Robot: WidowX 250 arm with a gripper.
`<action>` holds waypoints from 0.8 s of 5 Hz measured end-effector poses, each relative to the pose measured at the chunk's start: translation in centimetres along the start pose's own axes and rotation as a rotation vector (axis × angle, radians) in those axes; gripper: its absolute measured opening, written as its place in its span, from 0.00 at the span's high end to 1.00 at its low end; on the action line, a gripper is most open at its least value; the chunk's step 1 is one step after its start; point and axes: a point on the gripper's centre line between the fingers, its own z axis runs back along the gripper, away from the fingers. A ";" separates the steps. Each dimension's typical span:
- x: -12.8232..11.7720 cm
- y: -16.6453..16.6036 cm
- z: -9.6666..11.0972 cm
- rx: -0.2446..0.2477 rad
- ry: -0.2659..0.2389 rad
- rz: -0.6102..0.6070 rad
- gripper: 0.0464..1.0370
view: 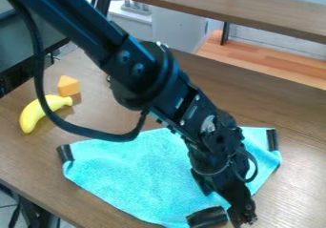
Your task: Unfold the cloth from the bottom right to top left
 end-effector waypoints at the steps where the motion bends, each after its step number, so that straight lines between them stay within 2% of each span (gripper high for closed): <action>1: -0.7 0.1 -0.4 0.006 0.031 0.008 0.04; 2: -1.7 -0.2 0.1 0.118 0.086 -0.013 0.04; 3: -1.9 0.4 1.0 0.187 0.095 -0.019 0.04; 4: -2.2 0.2 1.4 0.228 0.110 -0.038 0.04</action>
